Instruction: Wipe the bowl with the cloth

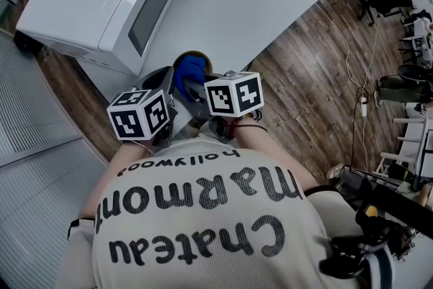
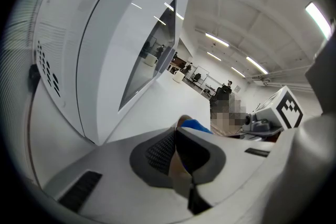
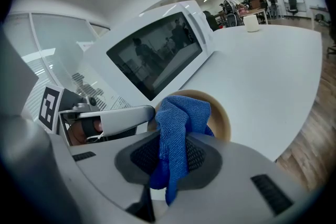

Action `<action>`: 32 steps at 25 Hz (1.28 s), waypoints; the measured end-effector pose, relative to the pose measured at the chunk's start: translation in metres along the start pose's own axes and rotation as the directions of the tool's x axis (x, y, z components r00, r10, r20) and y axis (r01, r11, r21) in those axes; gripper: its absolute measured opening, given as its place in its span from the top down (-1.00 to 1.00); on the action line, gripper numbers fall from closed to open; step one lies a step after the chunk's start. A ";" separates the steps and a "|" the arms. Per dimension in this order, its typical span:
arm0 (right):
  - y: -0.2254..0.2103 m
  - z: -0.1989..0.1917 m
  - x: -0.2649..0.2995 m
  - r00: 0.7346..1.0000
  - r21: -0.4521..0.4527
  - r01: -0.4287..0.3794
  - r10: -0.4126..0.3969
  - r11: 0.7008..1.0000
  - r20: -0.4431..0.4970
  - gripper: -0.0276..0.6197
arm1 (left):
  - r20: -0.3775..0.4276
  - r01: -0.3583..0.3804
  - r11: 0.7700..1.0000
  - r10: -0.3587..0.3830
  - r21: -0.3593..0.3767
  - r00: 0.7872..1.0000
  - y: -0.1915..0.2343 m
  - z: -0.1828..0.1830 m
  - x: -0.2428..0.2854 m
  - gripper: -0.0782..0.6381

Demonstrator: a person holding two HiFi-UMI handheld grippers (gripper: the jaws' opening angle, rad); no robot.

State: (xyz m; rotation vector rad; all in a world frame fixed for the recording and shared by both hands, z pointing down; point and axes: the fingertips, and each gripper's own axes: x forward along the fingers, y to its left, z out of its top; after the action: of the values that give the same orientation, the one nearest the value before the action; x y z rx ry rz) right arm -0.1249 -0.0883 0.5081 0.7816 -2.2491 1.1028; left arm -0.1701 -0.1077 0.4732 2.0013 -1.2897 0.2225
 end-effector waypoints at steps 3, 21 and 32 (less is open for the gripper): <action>-0.003 -0.001 -0.001 1.000 0.003 0.004 -0.004 1.000 -0.005 0.72 | 0.001 -0.002 1.000 0.002 0.000 1.000 0.000 0.000 0.000 0.76; -0.023 0.001 -0.009 0.995 -0.141 0.096 -0.100 0.985 -0.019 0.72 | -0.007 0.005 1.000 -0.005 -0.004 1.000 0.003 0.000 0.000 0.76; -0.034 0.006 -0.015 0.983 -0.285 0.170 -0.181 0.943 -0.013 0.72 | 0.003 0.024 0.999 -0.024 -0.025 1.000 0.004 -0.001 0.000 0.76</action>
State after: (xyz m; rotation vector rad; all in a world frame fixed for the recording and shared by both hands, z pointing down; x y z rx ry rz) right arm -0.0927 -0.1066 0.5129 0.8125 -2.1908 0.6879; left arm -0.1729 -0.1079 0.4761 1.9953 -1.2640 0.1914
